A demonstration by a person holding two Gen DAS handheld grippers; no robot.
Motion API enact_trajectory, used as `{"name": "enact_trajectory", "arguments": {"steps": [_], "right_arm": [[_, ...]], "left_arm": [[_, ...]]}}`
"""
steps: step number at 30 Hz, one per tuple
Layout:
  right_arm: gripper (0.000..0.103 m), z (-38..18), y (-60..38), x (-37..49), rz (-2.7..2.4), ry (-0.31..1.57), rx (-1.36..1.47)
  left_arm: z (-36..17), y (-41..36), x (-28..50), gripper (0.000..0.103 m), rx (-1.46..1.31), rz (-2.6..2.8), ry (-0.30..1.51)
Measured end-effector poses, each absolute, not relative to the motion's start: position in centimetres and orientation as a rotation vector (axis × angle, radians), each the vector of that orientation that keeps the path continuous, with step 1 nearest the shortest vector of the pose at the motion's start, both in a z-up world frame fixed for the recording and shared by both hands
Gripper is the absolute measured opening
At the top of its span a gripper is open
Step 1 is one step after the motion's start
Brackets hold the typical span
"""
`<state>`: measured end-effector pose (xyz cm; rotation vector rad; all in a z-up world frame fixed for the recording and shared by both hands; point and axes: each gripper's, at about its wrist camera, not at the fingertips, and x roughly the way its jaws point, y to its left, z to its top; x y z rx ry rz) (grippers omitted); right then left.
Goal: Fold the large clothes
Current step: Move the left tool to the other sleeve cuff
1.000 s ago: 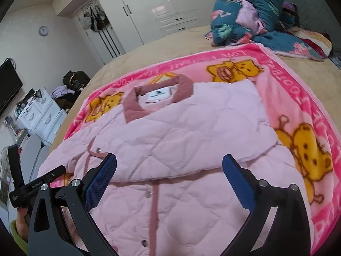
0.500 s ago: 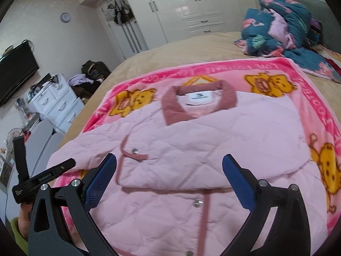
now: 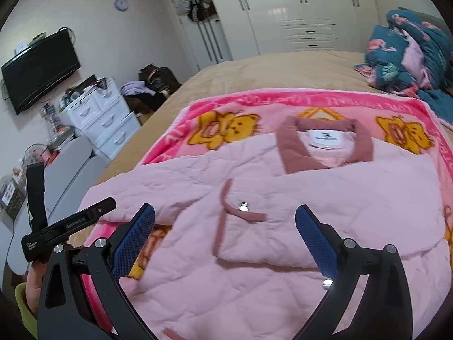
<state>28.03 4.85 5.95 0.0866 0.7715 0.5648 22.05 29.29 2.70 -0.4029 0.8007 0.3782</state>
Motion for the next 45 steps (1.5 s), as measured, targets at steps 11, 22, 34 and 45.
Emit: {"name": "enact_trajectory", "arguments": {"steps": [11,22,34,45], "right_arm": [[0.099,6.1,12.1,28.2,0.673,0.783,0.033],[0.099,5.2,18.2,27.6,0.772,0.809,-0.092],[0.099,2.9,24.9,27.2,0.863,0.844,-0.206],[0.099,0.5,28.8,27.0,0.925,0.885,-0.268]], "left_arm": [[2.1,33.7,21.1,0.094,-0.477,0.456,0.809],[0.9,39.0,19.3,0.094,-0.561,0.571,0.817],[-2.5,45.1,17.7,0.094,-0.736,0.662,0.848],[-4.3,49.7,16.5,0.094,-0.833,0.745,0.815]]}}
